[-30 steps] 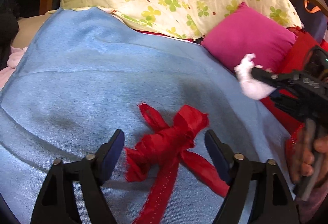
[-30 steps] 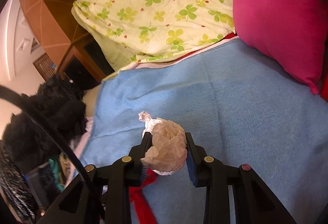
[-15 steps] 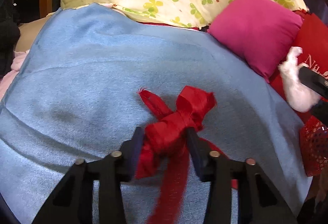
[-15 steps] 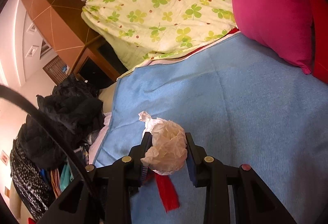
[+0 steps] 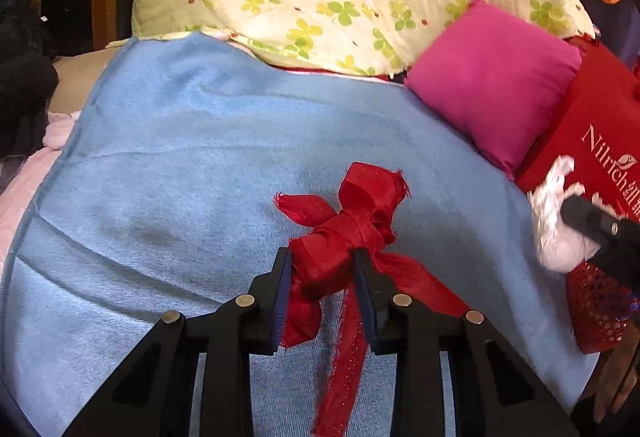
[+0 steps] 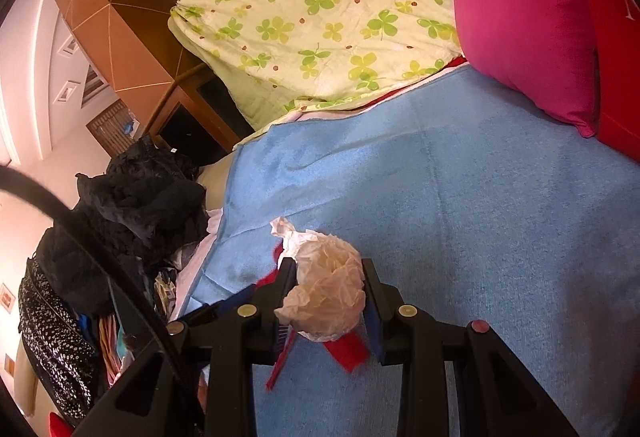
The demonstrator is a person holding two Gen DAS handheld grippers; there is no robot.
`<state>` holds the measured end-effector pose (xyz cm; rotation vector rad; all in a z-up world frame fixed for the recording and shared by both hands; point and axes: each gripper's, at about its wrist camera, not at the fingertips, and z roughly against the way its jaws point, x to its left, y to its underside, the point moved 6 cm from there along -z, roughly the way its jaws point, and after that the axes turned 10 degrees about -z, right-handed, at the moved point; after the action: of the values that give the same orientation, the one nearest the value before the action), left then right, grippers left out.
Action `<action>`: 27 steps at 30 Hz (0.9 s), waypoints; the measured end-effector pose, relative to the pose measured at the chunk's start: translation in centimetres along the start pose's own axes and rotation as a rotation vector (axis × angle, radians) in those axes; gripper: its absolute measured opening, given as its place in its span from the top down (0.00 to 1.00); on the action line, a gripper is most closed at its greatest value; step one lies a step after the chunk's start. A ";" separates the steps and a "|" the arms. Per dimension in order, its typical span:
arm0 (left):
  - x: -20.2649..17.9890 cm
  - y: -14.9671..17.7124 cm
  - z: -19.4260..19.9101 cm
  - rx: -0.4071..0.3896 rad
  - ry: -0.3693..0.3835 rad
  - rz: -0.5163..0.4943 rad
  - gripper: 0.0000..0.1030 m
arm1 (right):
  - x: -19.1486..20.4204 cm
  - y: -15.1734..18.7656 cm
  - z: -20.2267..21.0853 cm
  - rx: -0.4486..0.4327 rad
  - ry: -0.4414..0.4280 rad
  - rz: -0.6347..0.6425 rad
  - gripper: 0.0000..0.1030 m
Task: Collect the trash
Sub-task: 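Close the left tool on the red ribbon while the right tool holds the tissue, then lift and carry the ribbon with the left tool while the right tool carries the tissue toward the basket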
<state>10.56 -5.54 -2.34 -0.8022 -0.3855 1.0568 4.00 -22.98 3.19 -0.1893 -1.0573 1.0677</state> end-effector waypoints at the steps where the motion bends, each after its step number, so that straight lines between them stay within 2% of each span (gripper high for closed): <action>1: -0.1 -0.2 0.3 -0.008 -0.004 0.001 0.69 | 0.0 0.0 0.2 -0.004 0.001 0.006 0.68; 5: -0.5 -0.3 2.1 -0.035 -0.028 -0.002 0.69 | 0.5 0.5 1.8 -0.038 0.020 0.057 0.68; 9: -1.4 -0.7 4.1 -0.059 -0.096 -0.042 0.69 | 1.0 1.1 3.8 -0.080 0.029 0.110 0.68; 17: -3.7 -1.3 7.4 -0.093 -0.186 -0.115 0.69 | 1.9 2.5 7.5 -0.139 0.020 0.202 0.68; 27: -9.1 0.0 13.5 -0.175 -0.275 -0.201 0.69 | 2.6 4.8 12.3 -0.206 -0.014 0.276 0.68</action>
<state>-2.22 -8.18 7.44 -0.7562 -0.7855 0.9540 -8.38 -22.65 8.36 -0.5056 -1.1765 1.2068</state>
